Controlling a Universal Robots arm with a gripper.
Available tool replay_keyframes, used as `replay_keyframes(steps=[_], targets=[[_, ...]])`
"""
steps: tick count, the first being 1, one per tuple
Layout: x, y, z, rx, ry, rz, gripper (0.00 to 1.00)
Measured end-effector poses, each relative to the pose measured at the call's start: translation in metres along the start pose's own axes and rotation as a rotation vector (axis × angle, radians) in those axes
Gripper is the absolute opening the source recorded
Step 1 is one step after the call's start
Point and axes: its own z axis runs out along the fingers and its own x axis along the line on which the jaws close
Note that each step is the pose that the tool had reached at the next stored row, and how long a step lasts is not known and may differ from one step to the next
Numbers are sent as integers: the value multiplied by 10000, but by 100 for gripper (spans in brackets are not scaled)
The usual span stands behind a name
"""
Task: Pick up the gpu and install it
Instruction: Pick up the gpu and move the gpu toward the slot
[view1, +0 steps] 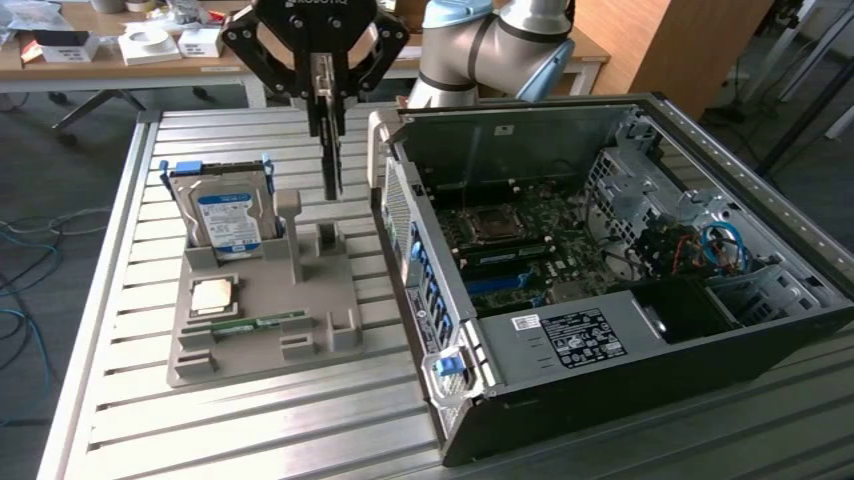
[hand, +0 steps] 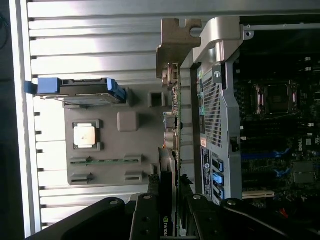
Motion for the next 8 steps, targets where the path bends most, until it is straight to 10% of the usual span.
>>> replay_keyframes(steps=[8], targets=[[-182, 14, 6, -2, -3, 3, 26]])
